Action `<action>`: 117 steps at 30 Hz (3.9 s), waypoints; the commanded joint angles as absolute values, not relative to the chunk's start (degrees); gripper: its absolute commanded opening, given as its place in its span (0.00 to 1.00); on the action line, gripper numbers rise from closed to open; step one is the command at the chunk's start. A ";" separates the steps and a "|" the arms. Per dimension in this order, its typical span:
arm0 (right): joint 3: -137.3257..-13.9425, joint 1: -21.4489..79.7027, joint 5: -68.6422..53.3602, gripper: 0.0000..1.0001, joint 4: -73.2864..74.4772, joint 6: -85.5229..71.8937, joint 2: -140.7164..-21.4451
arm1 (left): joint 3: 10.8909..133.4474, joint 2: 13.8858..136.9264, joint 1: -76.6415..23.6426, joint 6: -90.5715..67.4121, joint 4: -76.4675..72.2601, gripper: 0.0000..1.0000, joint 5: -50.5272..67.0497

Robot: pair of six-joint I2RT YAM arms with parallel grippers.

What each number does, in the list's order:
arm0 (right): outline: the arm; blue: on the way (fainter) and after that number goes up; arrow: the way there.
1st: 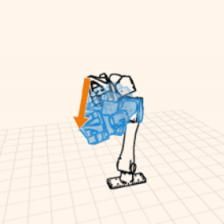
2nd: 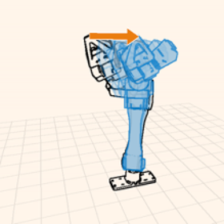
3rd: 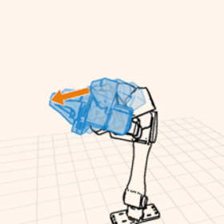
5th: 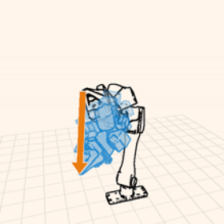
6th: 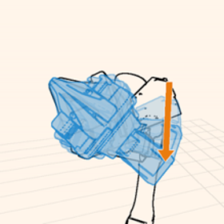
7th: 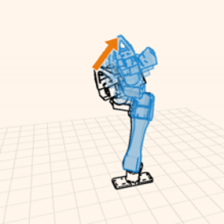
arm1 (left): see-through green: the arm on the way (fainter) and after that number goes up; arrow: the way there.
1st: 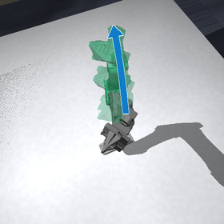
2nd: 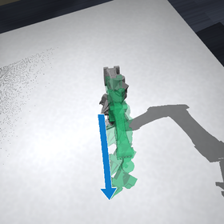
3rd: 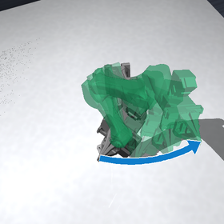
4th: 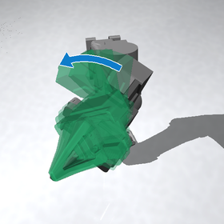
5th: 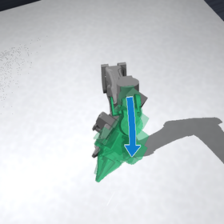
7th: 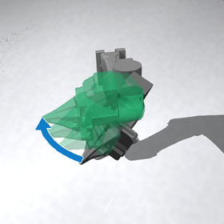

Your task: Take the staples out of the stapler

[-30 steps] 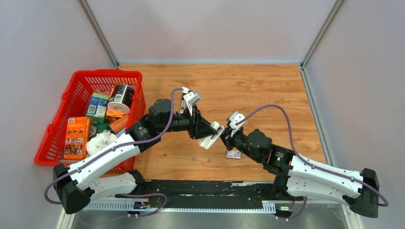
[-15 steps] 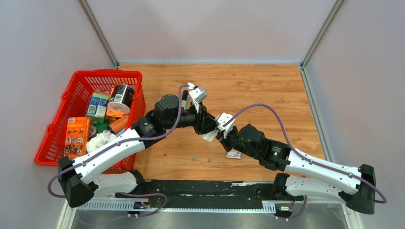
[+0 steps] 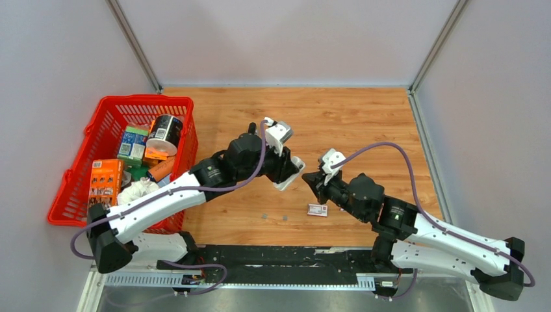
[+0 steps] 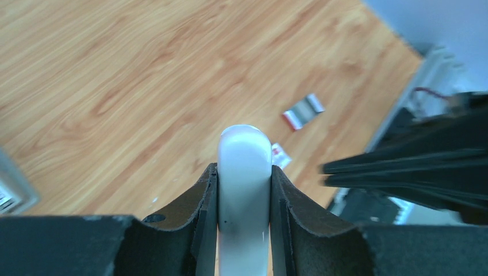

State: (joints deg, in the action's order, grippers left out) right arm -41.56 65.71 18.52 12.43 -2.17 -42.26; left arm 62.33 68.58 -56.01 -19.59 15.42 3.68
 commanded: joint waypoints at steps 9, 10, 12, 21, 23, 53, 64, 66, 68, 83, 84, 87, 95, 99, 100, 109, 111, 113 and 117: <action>-37.09 65.74 24.17 0.07 9.14 -7.29 -40.17 | 67.94 82.25 -49.85 -12.40 14.60 0.00 -16.08; -36.92 65.83 23.91 0.07 8.88 -7.38 -40.17 | 68.03 83.57 -49.31 -12.31 14.15 0.00 -16.17; -36.57 65.74 23.56 0.08 8.26 -7.65 -40.17 | 68.90 87.09 -46.94 -12.83 13.54 0.00 -14.69; -36.04 65.74 21.54 0.13 7.21 -8.17 -42.45 | 75.83 101.59 -37.01 -15.65 11.60 0.00 -8.35; -35.95 65.74 21.10 0.13 6.77 -8.26 -42.97 | 79.18 105.02 -35.51 -15.03 13.35 0.00 -8.44; -36.03 65.74 21.36 0.24 8.96 -8.26 -42.80 | 92.29 119.97 -31.11 -15.38 18.10 0.34 -2.99; -36.39 65.74 22.32 0.34 11.16 -8.70 -41.22 | 94.04 117.60 -31.11 -14.50 19.86 0.57 -2.20; -36.56 65.74 22.50 0.36 11.69 -8.96 -40.96 | 94.22 116.20 -31.20 -14.59 20.13 0.58 -2.02; -36.82 65.74 22.67 0.40 12.04 -9.14 -40.61 | 93.96 114.01 -31.20 -15.03 20.39 0.61 -1.32; -39.11 65.83 15.57 0.54 17.58 -13.62 -50.09 | 73.84 88.70 -31.38 -21.44 17.93 0.75 7.90; -39.20 65.83 14.25 0.55 17.67 -13.62 -51.32 | 71.83 87.90 -31.38 -21.79 18.10 0.75 9.74; -39.99 66.00 11.26 0.57 18.28 -13.54 -54.48 | 68.30 83.16 -32.08 -22.94 19.33 0.74 13.26; -40.78 66.53 2.55 0.64 18.11 -10.37 -63.01 | 58.81 70.16 -34.72 -23.64 25.12 0.73 15.38; -43.06 68.55 3.24 0.67 19.24 -7.30 -69.15 | 57.22 64.08 -34.72 -21.89 29.87 0.73 14.86; -43.94 68.90 3.77 0.67 19.68 -5.99 -70.65 | 57.04 62.25 -34.72 -21.71 30.84 0.73 14.85; -50.18 71.19 0.97 0.78 23.02 8.69 -81.91 | 54.93 55.11 -34.72 -18.28 34.71 0.73 15.55; -50.45 71.19 1.14 0.78 23.20 11.85 -82.70 | 54.50 54.58 -34.72 -18.63 34.81 0.73 16.43; -50.01 71.10 0.97 0.79 23.12 14.40 -82.79 | 53.62 53.97 -34.72 -18.81 34.10 0.73 17.92; -47.91 71.10 0.97 0.79 22.24 19.15 -82.79 | 52.82 52.83 -34.72 -19.07 34.01 0.73 19.51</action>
